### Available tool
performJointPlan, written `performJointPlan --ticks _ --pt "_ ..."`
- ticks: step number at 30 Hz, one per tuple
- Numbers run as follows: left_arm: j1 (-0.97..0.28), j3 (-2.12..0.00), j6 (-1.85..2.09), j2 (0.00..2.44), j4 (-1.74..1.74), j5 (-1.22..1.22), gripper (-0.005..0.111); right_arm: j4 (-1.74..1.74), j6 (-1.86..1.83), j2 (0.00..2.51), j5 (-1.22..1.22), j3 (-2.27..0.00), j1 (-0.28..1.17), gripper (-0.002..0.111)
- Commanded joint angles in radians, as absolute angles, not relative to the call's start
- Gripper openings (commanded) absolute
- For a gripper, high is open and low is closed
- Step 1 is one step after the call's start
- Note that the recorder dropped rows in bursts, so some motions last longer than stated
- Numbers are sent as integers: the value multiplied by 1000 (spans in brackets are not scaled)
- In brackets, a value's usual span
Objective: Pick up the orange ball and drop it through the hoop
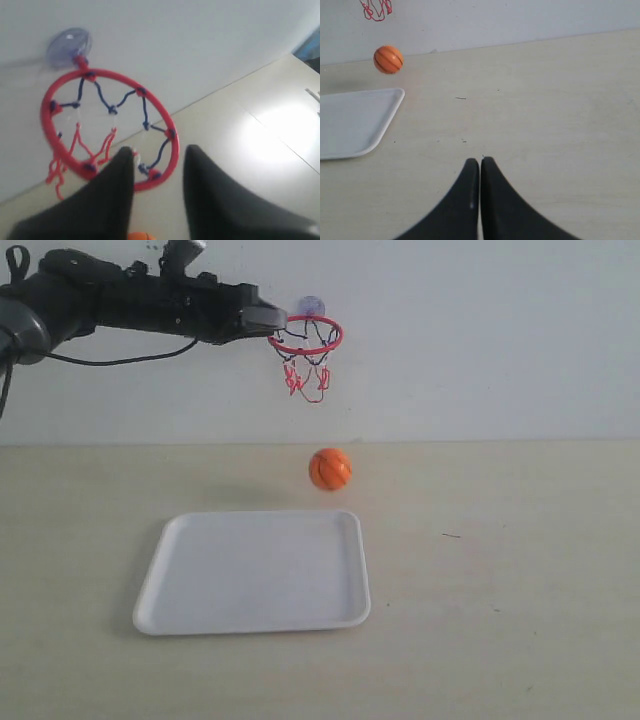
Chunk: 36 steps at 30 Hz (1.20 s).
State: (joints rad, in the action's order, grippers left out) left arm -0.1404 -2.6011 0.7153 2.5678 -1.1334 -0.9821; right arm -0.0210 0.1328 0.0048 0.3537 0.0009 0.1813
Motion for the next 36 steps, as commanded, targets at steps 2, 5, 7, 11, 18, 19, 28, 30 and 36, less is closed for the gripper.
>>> performJointPlan --ticks 2,5,7,11,18,19,28,30,36 --pt "-54 -2606 565 2554 -1124 -1159 4 -13 123 0 348 0 180 0" --pt "-12 -2606 507 2554 -1129 -1221 4 -13 123 0 348 0 180 0" --pt "7 -2606 499 2554 -1129 -1221 4 -13 123 0 348 0 180 0" --pt "22 -2574 394 2507 -1072 -1221 4 -13 123 0 348 0 180 0" --pt "-1 -2452 395 2372 -940 -1221 4 -13 125 0 344 0 180 0" --pt "-5 -2415 395 2343 -903 -1221 4 -13 125 0 344 0 180 0" --pt "-9 -1849 488 2029 -814 -1221 4 -13 125 0 344 0 180 0" --pt "-9 -1681 511 1928 -826 -1162 4 -13 125 0 344 0 180 0" --pt "-9 -1144 642 1599 -1008 -819 4 -13 125 0 344 0 180 0"
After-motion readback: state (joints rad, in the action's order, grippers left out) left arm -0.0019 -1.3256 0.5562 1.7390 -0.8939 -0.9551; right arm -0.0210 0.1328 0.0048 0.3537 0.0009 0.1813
